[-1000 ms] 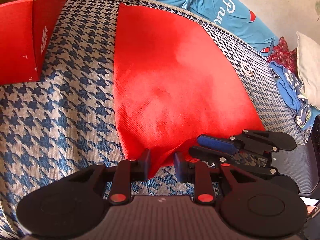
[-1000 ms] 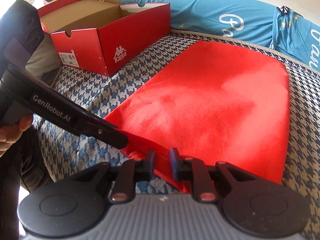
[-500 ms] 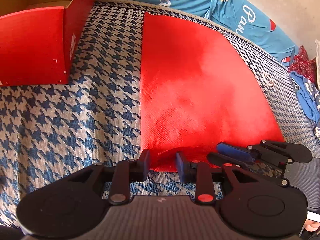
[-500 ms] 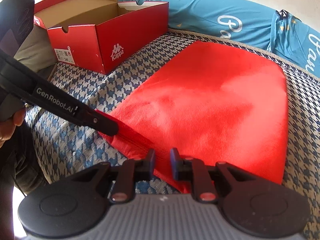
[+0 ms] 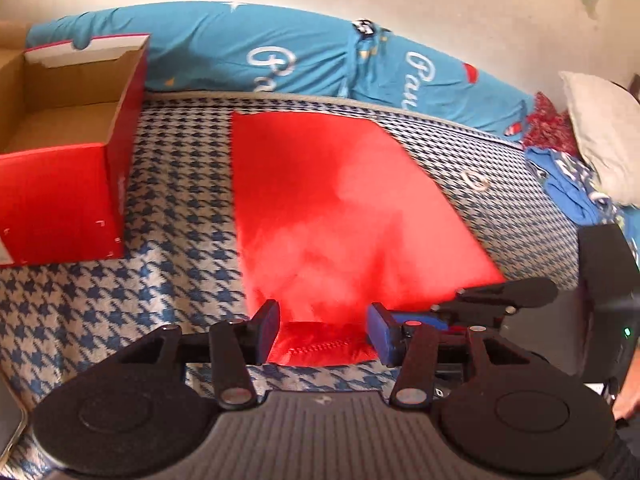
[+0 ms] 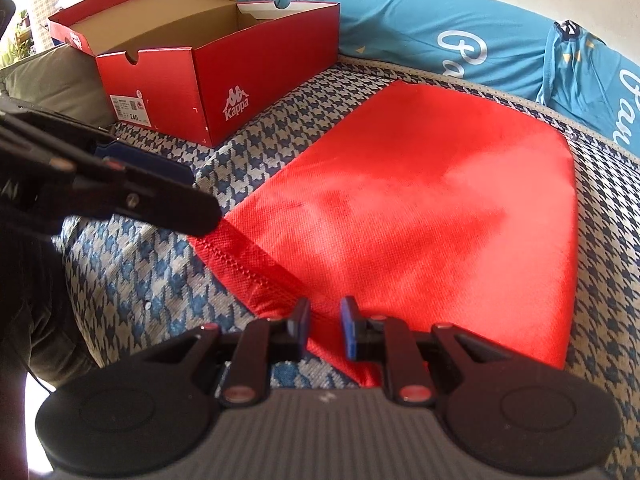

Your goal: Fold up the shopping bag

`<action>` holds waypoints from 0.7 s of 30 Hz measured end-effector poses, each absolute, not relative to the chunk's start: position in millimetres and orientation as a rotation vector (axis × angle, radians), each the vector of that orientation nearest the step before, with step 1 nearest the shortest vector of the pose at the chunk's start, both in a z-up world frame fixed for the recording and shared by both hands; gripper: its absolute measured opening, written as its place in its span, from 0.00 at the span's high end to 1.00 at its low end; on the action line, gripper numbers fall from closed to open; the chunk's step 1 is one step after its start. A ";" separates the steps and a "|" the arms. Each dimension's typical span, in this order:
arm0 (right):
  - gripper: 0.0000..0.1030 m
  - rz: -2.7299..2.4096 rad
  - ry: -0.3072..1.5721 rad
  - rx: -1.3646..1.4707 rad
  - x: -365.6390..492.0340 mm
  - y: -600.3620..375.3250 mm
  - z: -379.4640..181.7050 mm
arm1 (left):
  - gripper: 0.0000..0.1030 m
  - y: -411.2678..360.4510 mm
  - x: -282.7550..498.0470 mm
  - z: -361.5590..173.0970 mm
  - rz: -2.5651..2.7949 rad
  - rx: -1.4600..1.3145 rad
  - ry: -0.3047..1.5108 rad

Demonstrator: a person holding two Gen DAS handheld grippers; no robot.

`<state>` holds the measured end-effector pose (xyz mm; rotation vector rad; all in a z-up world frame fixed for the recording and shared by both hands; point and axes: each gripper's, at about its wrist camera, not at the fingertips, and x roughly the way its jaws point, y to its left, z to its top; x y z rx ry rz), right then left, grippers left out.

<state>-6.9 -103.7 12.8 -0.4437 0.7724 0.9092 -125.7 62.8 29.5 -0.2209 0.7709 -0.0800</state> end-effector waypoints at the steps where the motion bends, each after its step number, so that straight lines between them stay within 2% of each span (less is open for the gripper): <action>1: 0.86 0.912 0.773 -0.442 -6.4 -104.1 13.1 | 0.54 59.4 -122.8 27.5 -0.094 -0.227 0.781; 21: 0.85 0.940 0.765 -0.435 -4.4 -108.9 14.5 | 0.54 56.9 -98.6 -13.8 0.000 -0.251 0.860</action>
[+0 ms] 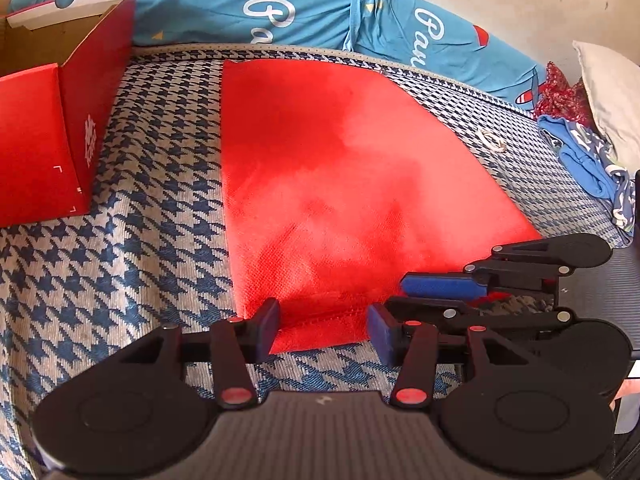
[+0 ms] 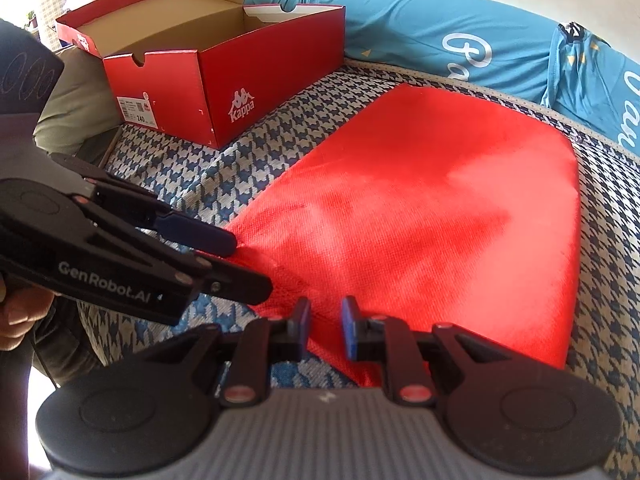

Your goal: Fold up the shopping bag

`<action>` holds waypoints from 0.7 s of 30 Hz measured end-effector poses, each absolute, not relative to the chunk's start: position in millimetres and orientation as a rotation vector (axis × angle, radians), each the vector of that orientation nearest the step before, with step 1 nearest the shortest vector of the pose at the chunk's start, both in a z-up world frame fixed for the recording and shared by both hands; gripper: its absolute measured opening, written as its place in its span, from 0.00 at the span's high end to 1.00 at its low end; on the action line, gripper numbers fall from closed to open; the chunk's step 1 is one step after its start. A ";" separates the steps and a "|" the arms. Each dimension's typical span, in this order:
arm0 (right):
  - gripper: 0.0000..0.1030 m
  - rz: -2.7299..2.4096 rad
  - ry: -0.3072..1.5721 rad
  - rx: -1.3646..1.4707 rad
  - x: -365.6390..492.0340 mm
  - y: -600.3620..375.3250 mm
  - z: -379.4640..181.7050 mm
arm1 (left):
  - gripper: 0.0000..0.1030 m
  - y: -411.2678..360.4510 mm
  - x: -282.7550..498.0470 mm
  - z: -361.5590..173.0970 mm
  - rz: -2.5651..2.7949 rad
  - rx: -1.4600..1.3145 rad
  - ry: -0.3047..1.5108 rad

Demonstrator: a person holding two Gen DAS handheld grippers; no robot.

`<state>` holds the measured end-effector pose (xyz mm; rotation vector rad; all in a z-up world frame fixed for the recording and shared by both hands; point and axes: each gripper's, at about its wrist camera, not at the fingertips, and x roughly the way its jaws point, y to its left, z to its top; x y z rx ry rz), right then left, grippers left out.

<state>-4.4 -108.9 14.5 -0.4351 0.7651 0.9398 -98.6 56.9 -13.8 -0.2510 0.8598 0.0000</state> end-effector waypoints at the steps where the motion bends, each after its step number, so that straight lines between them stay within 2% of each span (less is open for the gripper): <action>1: 0.85 0.943 0.761 -0.436 -4.8 -109.8 14.6 | 0.54 55.0 -98.4 -14.4 0.006 -0.242 0.858; 10: 0.81 0.936 0.710 -0.488 -13.0 -115.2 17.9 | 0.54 42.0 -99.4 -18.3 0.060 -0.190 0.845; 21: 0.81 0.902 0.642 -0.520 -23.7 -140.3 25.3 | 0.53 33.0 -100.0 -20.3 0.105 -0.165 0.837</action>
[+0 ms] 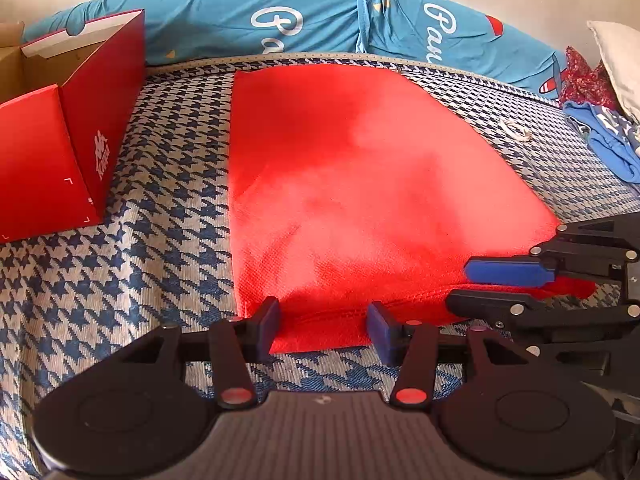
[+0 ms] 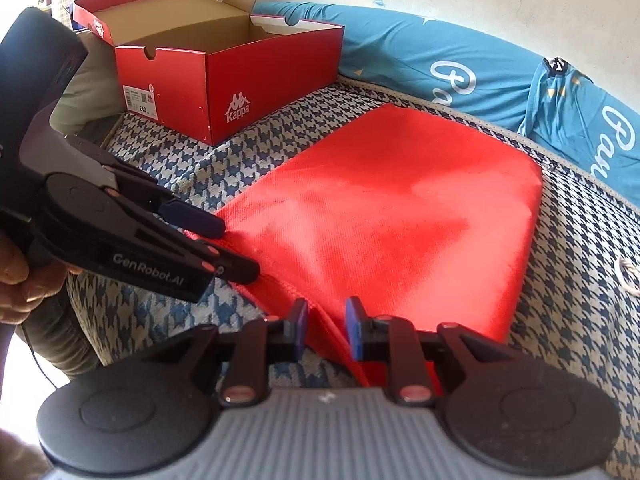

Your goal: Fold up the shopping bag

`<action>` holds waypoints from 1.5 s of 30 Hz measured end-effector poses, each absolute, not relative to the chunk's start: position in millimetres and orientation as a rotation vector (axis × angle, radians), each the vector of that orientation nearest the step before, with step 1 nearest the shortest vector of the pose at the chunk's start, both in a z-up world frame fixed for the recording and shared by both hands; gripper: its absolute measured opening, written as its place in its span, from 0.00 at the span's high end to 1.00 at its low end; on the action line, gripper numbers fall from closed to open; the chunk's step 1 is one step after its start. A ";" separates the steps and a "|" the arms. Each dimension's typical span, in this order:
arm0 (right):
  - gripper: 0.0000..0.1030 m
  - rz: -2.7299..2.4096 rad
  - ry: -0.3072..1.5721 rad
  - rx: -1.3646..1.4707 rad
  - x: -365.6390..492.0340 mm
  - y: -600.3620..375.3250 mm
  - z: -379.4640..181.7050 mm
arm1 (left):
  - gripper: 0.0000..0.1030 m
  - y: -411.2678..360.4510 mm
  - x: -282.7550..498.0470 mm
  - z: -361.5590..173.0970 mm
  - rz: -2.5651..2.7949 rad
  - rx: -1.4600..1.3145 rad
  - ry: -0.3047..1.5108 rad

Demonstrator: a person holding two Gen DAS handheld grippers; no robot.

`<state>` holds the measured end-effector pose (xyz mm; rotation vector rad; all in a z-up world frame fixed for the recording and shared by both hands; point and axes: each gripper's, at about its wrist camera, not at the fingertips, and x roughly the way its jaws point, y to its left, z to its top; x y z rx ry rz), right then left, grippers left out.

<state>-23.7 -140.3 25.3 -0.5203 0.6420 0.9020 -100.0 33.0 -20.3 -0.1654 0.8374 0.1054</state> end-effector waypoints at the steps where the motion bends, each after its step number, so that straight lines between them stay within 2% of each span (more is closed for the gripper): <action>1: 0.81 0.898 0.634 -0.521 -25.4 -143.0 26.0 | 0.53 33.0 -100.3 -20.4 0.106 -0.166 0.836; 16: 0.79 0.840 0.521 -0.534 -43.0 -171.5 44.2 | 0.53 35.0 -101.0 -20.4 0.097 -0.179 0.832; 18: 0.75 0.834 0.508 -0.535 -44.1 -175.4 47.1 | 0.53 35.0 -100.6 -20.5 0.097 -0.179 0.832; 20: 0.58 0.811 0.486 -0.544 -45.7 -179.7 51.0 | 0.53 35.0 -100.5 -20.6 0.097 -0.181 0.833; 22: 0.56 0.816 0.484 -0.540 -44.5 -184.7 55.9 | 0.53 35.2 -100.1 -20.5 0.097 -0.181 0.835; 30: 0.57 0.928 0.468 -0.744 -47.6 -199.3 58.2 | 0.53 34.5 -98.1 -19.9 0.090 -0.172 0.844; 39: 0.61 1.051 0.356 -0.909 -54.4 -204.1 41.7 | 0.53 33.8 -96.0 -20.3 0.091 -0.171 0.850; 42: 0.75 1.059 0.361 -0.904 -48.1 -204.5 36.0 | 0.53 33.2 -95.8 -20.3 0.094 -0.168 0.852; 45: 0.80 1.071 0.423 -0.851 -36.4 -204.8 32.2 | 0.52 33.6 -95.9 -20.4 0.095 -0.171 0.852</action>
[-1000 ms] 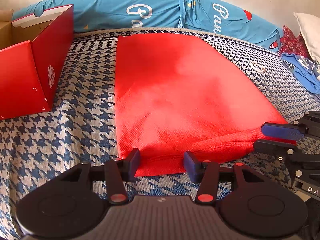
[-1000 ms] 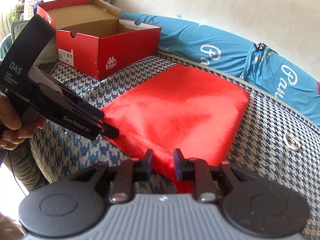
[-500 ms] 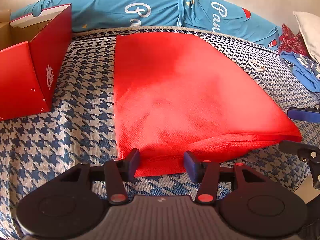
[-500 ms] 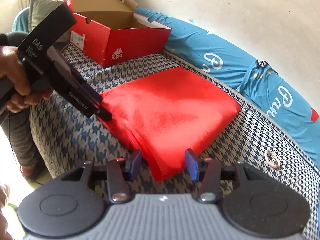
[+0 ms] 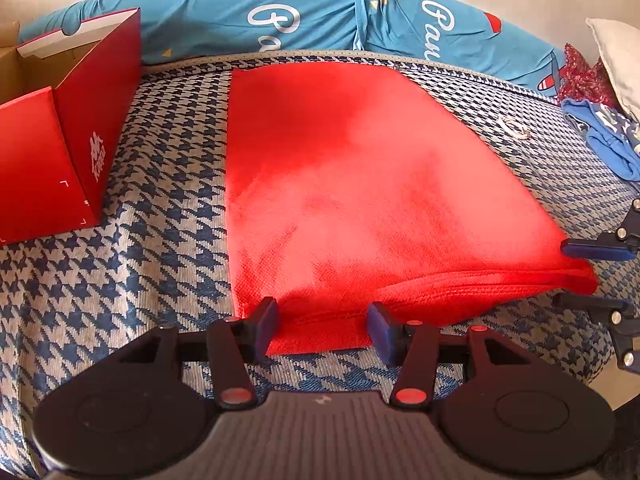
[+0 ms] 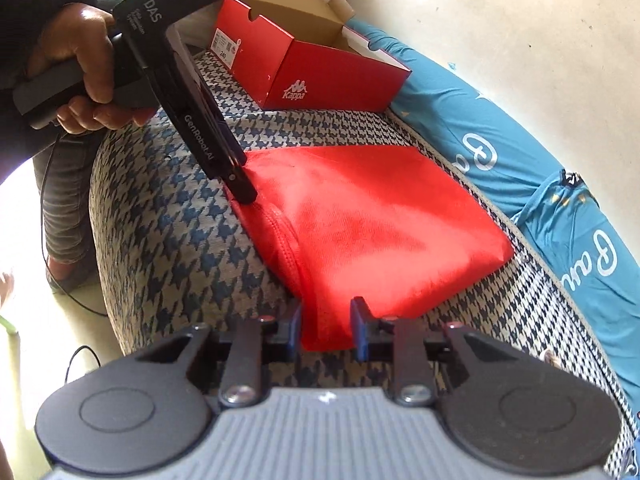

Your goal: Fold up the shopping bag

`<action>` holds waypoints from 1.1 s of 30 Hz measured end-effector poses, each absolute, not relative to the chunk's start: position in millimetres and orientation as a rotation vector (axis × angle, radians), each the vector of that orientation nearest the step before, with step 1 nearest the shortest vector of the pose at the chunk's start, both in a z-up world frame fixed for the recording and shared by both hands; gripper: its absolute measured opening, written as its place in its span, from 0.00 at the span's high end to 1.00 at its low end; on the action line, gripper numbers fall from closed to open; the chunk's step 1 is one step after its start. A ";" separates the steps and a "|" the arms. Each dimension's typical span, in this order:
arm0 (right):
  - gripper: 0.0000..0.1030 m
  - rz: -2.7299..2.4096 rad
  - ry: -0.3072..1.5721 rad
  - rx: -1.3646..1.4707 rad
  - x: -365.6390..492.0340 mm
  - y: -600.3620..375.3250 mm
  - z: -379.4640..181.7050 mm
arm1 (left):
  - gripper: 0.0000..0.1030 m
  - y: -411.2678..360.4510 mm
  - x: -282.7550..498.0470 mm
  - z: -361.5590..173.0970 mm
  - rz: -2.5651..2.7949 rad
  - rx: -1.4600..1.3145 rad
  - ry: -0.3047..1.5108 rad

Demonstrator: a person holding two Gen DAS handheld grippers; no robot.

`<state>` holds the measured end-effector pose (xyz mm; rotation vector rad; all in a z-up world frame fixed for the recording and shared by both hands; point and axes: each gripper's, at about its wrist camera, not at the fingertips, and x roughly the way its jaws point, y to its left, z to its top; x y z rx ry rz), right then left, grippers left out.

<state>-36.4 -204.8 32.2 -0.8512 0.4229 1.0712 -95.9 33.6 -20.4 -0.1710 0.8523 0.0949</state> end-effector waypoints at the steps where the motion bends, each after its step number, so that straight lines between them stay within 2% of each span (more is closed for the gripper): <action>1: 0.82 1.079 0.454 -0.825 -31.8 -204.8 31.8 | 0.52 33.8 -95.9 -20.4 0.094 -0.173 0.852; 2: 0.85 1.086 0.486 -0.799 -27.2 -204.8 31.4 | 0.52 34.0 -96.0 -20.3 0.094 -0.174 0.852; 9: 0.87 1.031 0.885 -0.311 43.3 -215.2 32.9 | 0.52 34.1 -96.1 -19.3 0.093 -0.173 0.855; 20: 0.86 0.931 1.033 -0.105 61.6 -223.9 22.4 | 0.52 33.4 -95.7 -18.4 0.095 -0.169 0.854; 33: 0.88 0.855 1.019 -0.222 52.6 -205.7 18.7 | 0.52 21.3 -98.3 -10.4 0.107 -0.105 0.803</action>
